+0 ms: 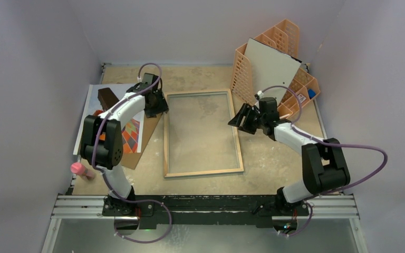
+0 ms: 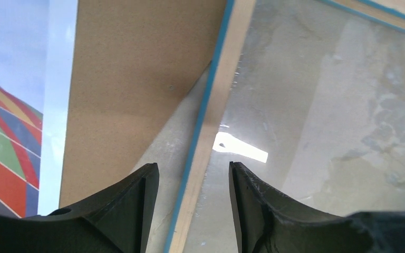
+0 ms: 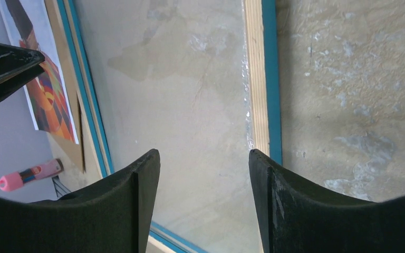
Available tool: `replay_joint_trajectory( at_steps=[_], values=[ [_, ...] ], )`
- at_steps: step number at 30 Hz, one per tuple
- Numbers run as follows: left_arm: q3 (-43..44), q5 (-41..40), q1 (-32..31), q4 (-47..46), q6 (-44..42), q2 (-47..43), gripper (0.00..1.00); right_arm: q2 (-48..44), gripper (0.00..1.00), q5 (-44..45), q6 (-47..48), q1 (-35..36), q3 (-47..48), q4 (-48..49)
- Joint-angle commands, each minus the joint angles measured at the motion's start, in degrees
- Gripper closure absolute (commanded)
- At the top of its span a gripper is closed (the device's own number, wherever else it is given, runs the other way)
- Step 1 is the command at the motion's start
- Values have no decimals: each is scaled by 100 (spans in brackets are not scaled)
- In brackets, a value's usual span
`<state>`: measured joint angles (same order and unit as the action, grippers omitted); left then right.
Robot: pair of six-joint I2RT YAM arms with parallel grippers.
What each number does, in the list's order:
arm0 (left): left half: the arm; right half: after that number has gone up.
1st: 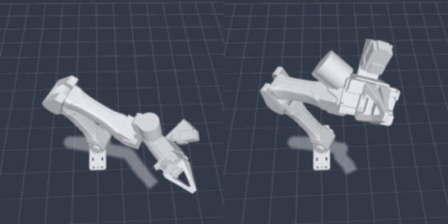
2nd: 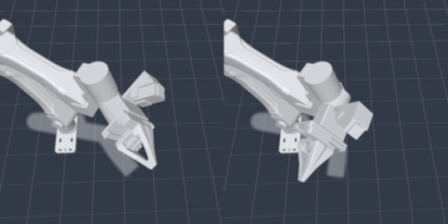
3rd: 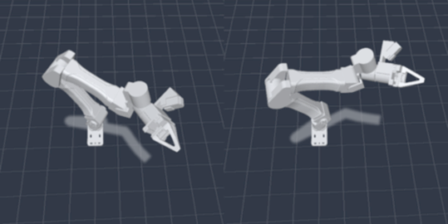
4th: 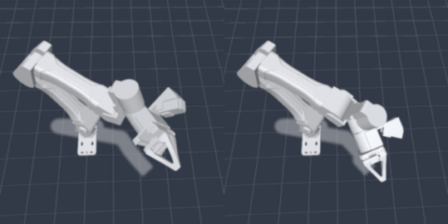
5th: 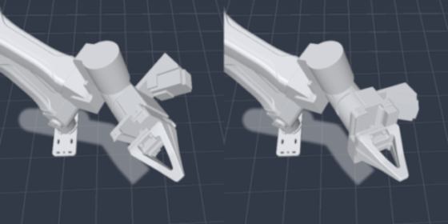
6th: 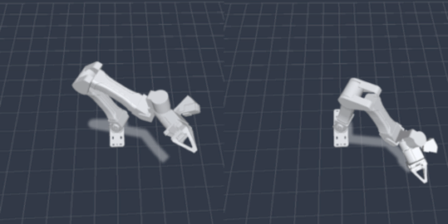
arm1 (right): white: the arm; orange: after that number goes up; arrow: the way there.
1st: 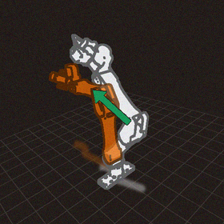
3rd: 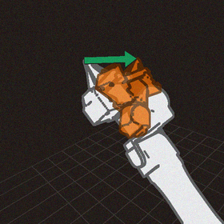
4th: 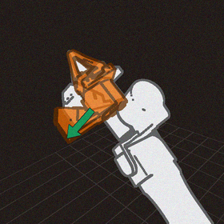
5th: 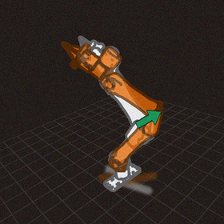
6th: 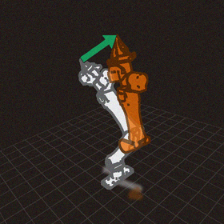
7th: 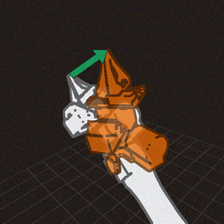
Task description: Put the photo into the frame
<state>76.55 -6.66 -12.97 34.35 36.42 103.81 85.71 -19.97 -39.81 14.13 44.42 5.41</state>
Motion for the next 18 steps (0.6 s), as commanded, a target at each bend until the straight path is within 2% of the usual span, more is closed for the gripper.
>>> replay_joint_trajectory(
  at_steps=[1,5,9,18],
  values=[
    [-163,565,49,-603,14,-428,45,10,37,28,239,29,268,170],
    [-236,806,49,-677,-10,-278,44,359,45,-83,284,84,446,393],
    [-297,884,49,-673,-85,-150,43,757,49,33,356,256,773,476],
    [-477,996,49,-702,-306,80,40,1605,43,1243,546,631,1426,70]
  ],
)
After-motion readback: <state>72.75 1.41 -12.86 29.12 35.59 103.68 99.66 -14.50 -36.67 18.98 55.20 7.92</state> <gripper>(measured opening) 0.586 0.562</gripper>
